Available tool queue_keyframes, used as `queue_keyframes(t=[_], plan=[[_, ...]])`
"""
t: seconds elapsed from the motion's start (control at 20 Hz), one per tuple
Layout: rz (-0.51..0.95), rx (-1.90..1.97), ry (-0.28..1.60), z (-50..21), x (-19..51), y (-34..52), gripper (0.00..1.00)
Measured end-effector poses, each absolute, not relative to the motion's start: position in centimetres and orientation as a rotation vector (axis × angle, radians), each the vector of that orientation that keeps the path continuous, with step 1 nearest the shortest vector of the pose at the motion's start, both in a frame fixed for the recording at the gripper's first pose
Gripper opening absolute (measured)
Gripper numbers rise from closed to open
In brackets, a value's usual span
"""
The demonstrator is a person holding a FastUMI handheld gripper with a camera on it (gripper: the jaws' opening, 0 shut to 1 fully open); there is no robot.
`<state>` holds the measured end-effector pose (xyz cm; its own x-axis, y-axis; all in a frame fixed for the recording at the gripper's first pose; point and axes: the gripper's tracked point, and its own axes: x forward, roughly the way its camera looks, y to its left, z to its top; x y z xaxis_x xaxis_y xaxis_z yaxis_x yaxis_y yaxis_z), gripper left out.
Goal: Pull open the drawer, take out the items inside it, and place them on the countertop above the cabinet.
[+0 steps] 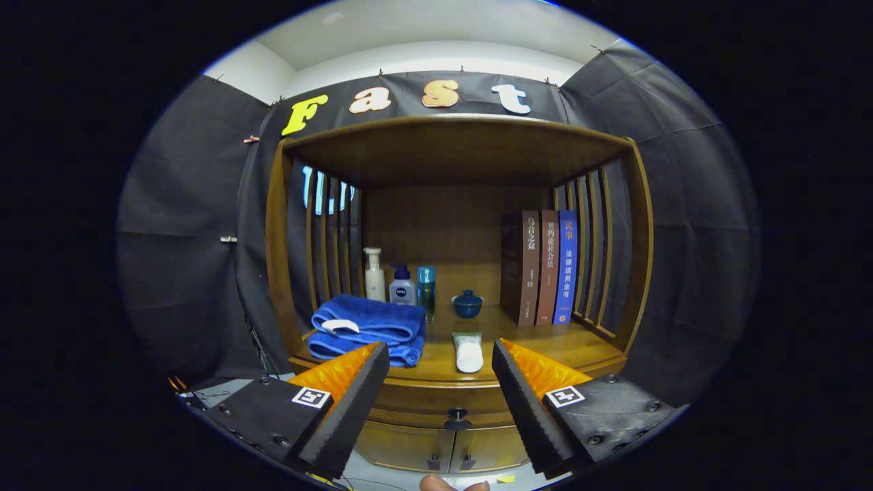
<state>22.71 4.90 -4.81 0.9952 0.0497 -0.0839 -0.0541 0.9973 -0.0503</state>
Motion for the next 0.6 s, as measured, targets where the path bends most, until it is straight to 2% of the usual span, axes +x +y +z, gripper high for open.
queue_keyframes(t=[0.6], plan=[[-0.023, -0.085, -0.017, 4.1, 19.7, 3.2, 0.98]])
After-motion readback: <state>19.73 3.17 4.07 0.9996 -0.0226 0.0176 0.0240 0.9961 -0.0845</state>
